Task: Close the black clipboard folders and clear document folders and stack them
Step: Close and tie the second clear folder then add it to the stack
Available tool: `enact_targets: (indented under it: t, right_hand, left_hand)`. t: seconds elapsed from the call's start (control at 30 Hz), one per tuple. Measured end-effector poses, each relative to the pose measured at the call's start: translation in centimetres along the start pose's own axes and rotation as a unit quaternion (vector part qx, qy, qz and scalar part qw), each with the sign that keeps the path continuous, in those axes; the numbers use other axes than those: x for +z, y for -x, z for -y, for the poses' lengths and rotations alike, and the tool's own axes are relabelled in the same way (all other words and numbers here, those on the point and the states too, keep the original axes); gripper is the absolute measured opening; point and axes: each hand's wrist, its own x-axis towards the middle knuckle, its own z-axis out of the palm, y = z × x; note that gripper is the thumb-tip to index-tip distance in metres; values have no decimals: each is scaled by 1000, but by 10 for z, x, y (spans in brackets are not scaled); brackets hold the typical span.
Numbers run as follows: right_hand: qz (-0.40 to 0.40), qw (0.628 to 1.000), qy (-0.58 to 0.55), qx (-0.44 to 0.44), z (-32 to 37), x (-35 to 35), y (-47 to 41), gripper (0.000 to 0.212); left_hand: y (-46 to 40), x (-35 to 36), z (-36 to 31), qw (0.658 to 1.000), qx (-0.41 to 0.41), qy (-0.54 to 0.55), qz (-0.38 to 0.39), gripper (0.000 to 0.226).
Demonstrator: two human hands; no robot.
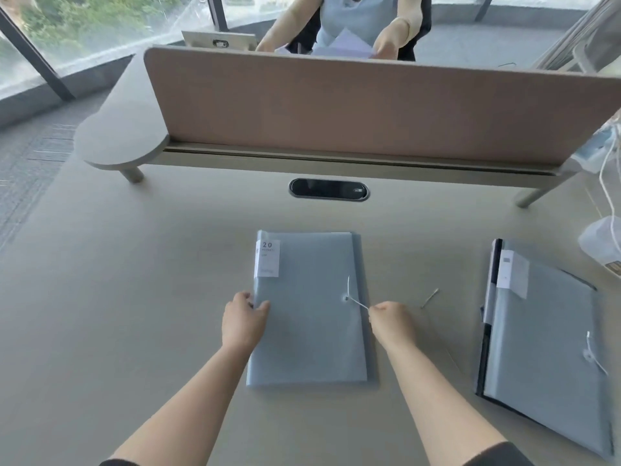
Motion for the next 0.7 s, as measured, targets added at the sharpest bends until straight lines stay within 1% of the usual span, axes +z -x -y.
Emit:
enact_targets:
  t: [0.03, 0.1, 0.17, 0.23, 0.3, 0.43, 0.6, 0.7]
  right_hand:
    - [7, 1000, -20, 9, 0, 1, 0, 23]
    - [16, 998, -48, 26, 0, 2, -3, 22]
    - [34, 997, -61, 38, -3, 1, -4, 21]
    - [60, 995, -68, 43, -7, 0, -3, 20]
    - [69, 995, -70, 35, -13, 0, 0, 20]
    - [31, 995, -94, 4, -15, -16, 10, 26]
    - [-21, 990, -135, -38, -24, -63, 12, 35]
    - [-61, 985, -145, -69, -37, -96, 10, 29]
  left_hand:
    - [-1, -1, -2, 1000, -21, 17, 9, 45]
    - [-3, -3, -3, 998, -41, 41, 29, 25]
    - [-3, -5, -1, 994, -56, 85, 50, 32]
    - [-1, -7, 2, 989, -66, 114, 67, 28]
    - [3, -9, 5, 985, -66, 140, 70, 24]
    - [16, -5, 2, 978, -47, 192, 73, 18]
    - [38, 5, -39, 966, 3, 241, 90, 18]
    - [53, 16, -73, 958, 37, 263, 111, 19]
